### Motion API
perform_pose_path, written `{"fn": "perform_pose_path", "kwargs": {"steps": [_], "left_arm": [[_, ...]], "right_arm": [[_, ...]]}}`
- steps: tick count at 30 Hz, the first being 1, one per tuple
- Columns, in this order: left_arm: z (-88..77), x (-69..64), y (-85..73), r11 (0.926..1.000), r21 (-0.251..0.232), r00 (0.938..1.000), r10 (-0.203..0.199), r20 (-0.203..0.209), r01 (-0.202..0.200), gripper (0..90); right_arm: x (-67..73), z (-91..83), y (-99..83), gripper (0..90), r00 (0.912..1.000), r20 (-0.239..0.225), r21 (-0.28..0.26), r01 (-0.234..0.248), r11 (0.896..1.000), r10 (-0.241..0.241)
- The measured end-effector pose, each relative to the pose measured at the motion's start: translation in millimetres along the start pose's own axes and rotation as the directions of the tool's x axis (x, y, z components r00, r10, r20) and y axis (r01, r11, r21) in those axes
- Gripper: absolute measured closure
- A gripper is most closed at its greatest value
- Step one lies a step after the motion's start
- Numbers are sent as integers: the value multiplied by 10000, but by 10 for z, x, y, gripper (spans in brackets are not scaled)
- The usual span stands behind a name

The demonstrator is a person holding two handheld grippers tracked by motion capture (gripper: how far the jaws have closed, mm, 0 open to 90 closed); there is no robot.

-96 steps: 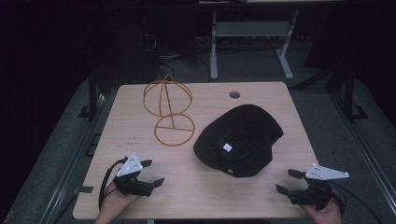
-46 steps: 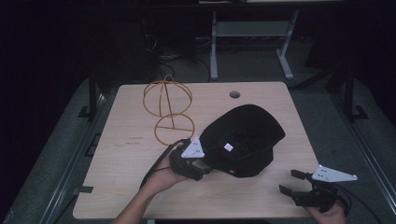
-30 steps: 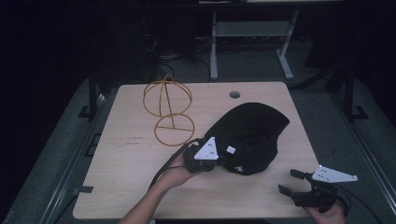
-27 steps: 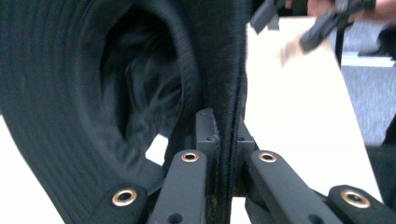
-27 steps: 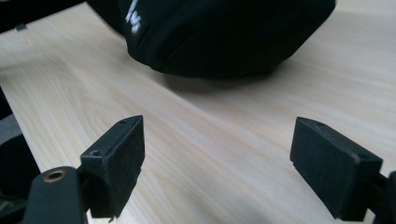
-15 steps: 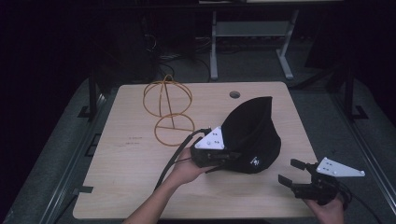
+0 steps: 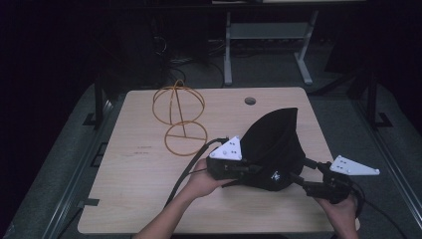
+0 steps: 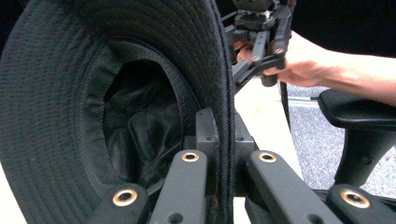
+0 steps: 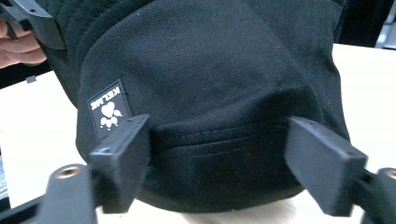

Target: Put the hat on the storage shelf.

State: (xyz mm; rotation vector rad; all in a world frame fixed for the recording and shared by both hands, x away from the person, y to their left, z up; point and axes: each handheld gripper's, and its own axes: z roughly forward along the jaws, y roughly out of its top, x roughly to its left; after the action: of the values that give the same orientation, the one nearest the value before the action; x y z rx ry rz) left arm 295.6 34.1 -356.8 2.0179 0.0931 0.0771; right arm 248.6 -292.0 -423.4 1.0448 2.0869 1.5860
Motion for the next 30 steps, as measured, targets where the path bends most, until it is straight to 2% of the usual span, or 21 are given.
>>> {"fn": "perform_pose_path", "kwargs": {"steps": [2,3,4,5,6,11,16,20,22,23,30], "left_arm": [[7,1,1,10000,13,10000,33,-4,-33,871],[12,0,0,10000,0,10000,30,34,-30,871],[12,0,0,10000,0,10000,30,34,-30,871],[12,-2,1,10000,3,10000,45,39,-45,871],[15,-3,0,10000,7,10000,70,42,-70,871],[14,-2,-11,9999,90,10000,72,-67,-72,870],[-31,2,-28,9998,173,9993,64,-358,-58,859],[-86,-7,-43,9995,316,9977,55,-678,-34,794],[-117,-15,-51,9992,397,9959,38,-907,-2,735],[-155,-23,-66,9987,513,9936,7,-1129,51,677],[-313,-62,-139,9978,613,9878,-148,-1547,245,490]], "right_arm": [[0,43,-20,394,10000,-27,11,77,10000,-77],[7,91,-32,485,9997,150,129,193,9997,-195],[13,113,-37,534,9994,216,222,257,9994,-262],[20,131,-42,573,9988,303,262,366,9990,-374],[20,131,-42,573,9988,303,262,366,9990,-374],[71,206,-39,818,9962,408,392,755,9964,-771],[93,165,-12,845,9953,474,172,835,9964,-842],[109,130,17,850,9952,505,-1,842,9964,-841],[115,119,28,852,9955,483,-60,818,9966,-814],[123,107,44,853,9967,402,-182,707,9973,-699],[136,67,126,856,9970,340,-405,716,9966,-702]]}}
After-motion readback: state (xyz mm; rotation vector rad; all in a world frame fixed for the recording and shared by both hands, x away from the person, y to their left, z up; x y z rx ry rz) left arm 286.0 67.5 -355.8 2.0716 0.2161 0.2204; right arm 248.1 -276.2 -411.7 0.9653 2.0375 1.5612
